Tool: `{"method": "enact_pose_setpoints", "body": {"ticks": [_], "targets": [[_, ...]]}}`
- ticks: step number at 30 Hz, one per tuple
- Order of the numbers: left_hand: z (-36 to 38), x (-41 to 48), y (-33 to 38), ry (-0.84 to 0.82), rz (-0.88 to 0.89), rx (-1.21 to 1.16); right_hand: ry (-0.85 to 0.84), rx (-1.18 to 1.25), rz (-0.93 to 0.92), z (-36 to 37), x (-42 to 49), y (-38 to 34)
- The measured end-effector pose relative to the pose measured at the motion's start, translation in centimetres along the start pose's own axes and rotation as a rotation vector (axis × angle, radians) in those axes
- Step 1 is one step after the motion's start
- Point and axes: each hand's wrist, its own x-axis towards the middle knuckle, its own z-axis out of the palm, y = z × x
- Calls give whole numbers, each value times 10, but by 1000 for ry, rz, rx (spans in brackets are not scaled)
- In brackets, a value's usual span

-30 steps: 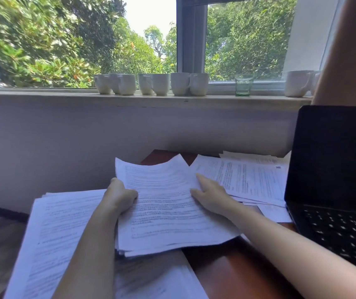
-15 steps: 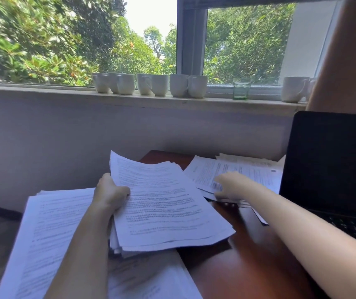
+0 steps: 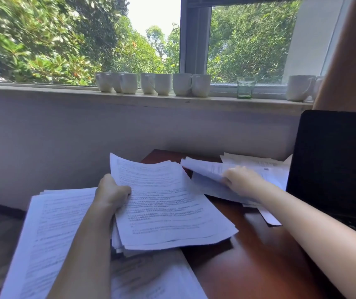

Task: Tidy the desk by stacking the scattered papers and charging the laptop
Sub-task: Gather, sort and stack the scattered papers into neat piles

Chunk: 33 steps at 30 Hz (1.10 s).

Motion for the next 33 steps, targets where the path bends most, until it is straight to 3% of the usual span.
{"method": "enact_pose_setpoints", "body": {"ticks": [3,6,9,14,17,26,31,33], "targets": [[-1,-2,1,1,-5,-8,-161,-36,-106,-3,-11,-8],[-2,-6,5,-9,-22,-42,-185,-24,-92,-5,-12,-12],[-3,-9,6,-37,-32,-39,-121,-75,-45,0,-4,-13],[-3,-5,2,-19,-48,-36,153,159,172,-13,11,3],[-2,-4,3,-18,-55,-30,257,247,169,-44,12,-7],[6,-4,7,17,-30,-18,-151,604,-53,-92,30,-121],[5,-1,9,-41,-120,-278,-445,1013,-78,-67,33,-166],[4,1,6,-24,-85,-144,-414,1010,-64,-61,35,-160]]}}
